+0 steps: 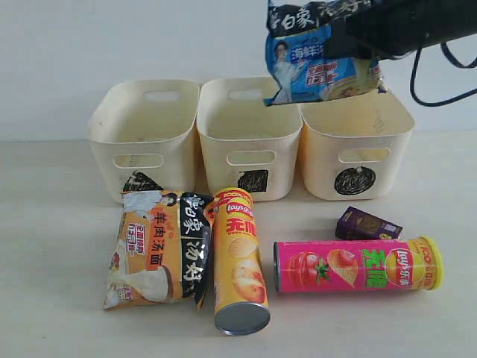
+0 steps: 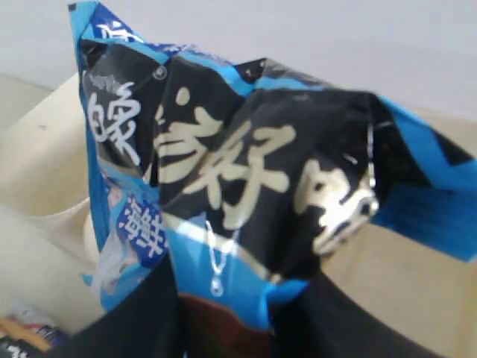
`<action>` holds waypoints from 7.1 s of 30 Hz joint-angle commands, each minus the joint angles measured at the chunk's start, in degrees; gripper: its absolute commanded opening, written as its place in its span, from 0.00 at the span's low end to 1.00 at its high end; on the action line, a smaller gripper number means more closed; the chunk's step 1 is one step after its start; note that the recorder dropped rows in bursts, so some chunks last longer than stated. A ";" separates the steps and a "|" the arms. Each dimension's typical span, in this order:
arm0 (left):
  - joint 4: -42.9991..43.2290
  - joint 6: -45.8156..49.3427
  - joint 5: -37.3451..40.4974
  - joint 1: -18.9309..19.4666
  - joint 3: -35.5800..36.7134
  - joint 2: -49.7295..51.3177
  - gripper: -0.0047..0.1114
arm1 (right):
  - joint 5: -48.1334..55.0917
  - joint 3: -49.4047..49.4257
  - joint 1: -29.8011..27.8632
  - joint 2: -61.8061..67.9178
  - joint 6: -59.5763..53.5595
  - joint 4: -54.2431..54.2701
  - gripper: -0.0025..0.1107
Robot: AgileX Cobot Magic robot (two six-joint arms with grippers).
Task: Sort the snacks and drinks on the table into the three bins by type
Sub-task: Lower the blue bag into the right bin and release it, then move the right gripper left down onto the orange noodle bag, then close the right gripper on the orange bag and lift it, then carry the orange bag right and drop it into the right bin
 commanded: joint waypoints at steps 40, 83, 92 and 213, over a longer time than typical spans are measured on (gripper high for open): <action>0.05 -0.54 -0.76 0.14 0.20 -0.15 0.08 | -15.51 -10.01 -4.22 17.22 -2.34 -1.90 0.69; 0.05 -0.54 -0.76 0.14 0.20 -0.15 0.08 | 12.37 5.44 16.04 -1.86 1.58 -25.03 0.02; 0.05 -0.54 -0.76 0.14 0.20 -0.15 0.08 | 11.06 5.44 24.71 1.51 -0.64 -19.00 0.19; 0.05 -0.54 -0.76 0.14 0.20 -0.15 0.08 | 24.69 -22.65 -9.16 15.90 11.19 -2.24 0.02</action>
